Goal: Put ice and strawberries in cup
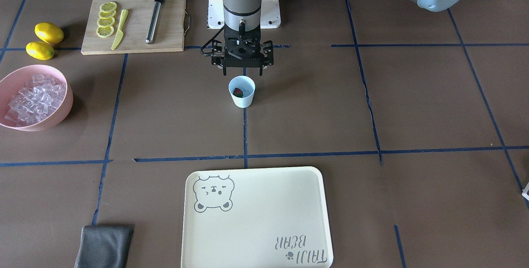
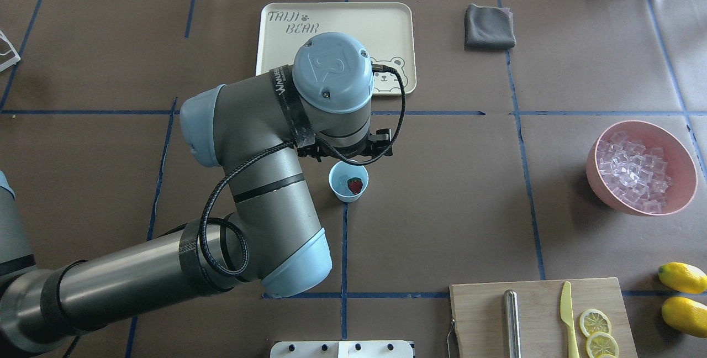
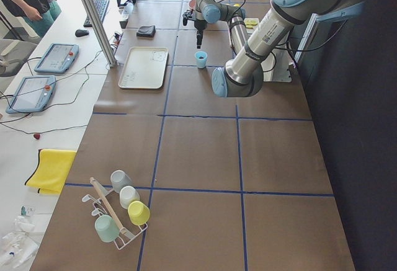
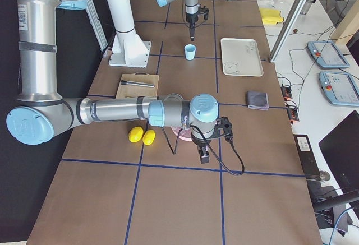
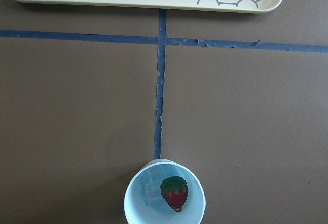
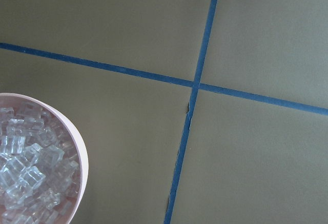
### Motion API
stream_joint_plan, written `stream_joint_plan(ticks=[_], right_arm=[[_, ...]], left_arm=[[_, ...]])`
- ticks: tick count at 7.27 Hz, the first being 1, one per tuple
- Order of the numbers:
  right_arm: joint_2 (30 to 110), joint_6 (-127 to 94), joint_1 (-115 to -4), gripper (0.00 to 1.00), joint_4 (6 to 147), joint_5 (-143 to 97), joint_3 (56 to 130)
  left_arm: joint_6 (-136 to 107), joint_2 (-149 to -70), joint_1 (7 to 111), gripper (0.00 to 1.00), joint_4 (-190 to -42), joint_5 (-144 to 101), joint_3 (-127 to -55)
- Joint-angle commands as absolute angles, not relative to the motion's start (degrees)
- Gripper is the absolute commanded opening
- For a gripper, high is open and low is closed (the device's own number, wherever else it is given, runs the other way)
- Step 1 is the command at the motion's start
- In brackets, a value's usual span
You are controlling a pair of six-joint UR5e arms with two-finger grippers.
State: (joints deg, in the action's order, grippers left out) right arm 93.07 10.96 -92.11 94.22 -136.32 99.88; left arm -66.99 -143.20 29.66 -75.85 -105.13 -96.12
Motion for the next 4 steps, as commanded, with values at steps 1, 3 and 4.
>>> stream_joint_plan(ticks=[1,3,4], right_arm=[[93.16,10.99,-92.11,1.0,94.13,-136.32,100.02],[93.25,11.07,-92.11,1.0,94.13,-136.23,99.93],[93.43,11.34,-92.11,1.0,94.13,-136.23,99.93]], left_arm=[[-59.54,-136.55,33.2,1.0,-72.25,-105.47,-104.7],[-47.62,-126.6,42.48,1.0,-69.63,-114.21,-113.69],[-40.68,-123.87,47.85,1.0,-68.04,-118.17,-115.38]])
